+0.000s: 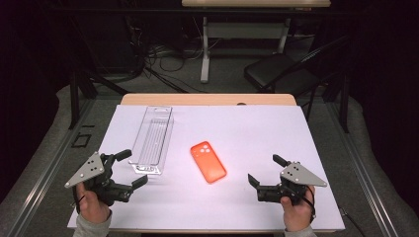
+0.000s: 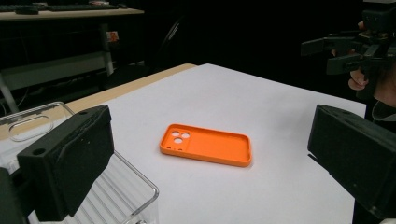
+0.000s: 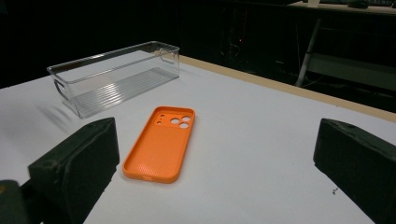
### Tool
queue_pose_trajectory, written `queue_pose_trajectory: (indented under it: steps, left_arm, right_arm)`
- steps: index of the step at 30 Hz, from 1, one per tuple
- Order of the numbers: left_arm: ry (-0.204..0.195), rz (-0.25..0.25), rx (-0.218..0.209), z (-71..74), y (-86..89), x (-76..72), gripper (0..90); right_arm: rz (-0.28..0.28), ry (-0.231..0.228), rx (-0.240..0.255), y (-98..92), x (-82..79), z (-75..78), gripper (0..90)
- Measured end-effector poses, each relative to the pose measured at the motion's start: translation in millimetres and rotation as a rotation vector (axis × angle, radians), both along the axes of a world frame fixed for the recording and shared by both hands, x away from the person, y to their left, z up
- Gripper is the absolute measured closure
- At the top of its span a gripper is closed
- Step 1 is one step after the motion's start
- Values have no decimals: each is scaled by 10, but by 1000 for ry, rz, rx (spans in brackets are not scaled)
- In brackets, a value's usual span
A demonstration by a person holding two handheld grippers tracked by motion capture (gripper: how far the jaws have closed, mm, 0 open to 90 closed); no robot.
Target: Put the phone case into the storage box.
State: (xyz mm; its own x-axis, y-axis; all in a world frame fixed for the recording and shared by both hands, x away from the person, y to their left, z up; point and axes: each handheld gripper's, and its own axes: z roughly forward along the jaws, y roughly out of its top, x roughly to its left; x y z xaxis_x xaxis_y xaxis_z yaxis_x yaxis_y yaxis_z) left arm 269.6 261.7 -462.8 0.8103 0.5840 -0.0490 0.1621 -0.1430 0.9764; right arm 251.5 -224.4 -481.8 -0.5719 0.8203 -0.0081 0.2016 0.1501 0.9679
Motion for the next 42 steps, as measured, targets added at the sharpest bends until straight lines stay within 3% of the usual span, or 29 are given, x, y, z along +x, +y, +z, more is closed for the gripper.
queue_pose_trajectory:
  steps: [7,10,16,20,29,31,34,37,42]
  left_arm:
    - [28,-20,5,-5,1,16,6]
    - [54,-34,10,3,-18,42,7]
    - [63,-36,12,67,-50,100,7]
    - [82,-24,32,96,-88,156,7]
    - [151,1,71,216,-176,406,7]
    - [167,-2,72,226,-200,469,7]
    - [184,-2,67,253,-229,551,7]
    - [201,-7,67,294,-257,632,6]
    - [238,8,94,337,-307,759,6]
  right_arm:
    - [-9,36,-12,-16,35,-10,0]
    - [-9,84,0,-9,85,-1,0]
    - [22,144,5,30,177,55,0]
    - [34,179,-14,92,233,91,0]
    - [35,254,-69,228,460,224,0]
    - [43,277,-76,243,530,241,0]
    - [29,271,-91,262,621,273,18]
    - [35,303,-96,284,709,299,20]
    - [39,339,-124,349,815,335,80]
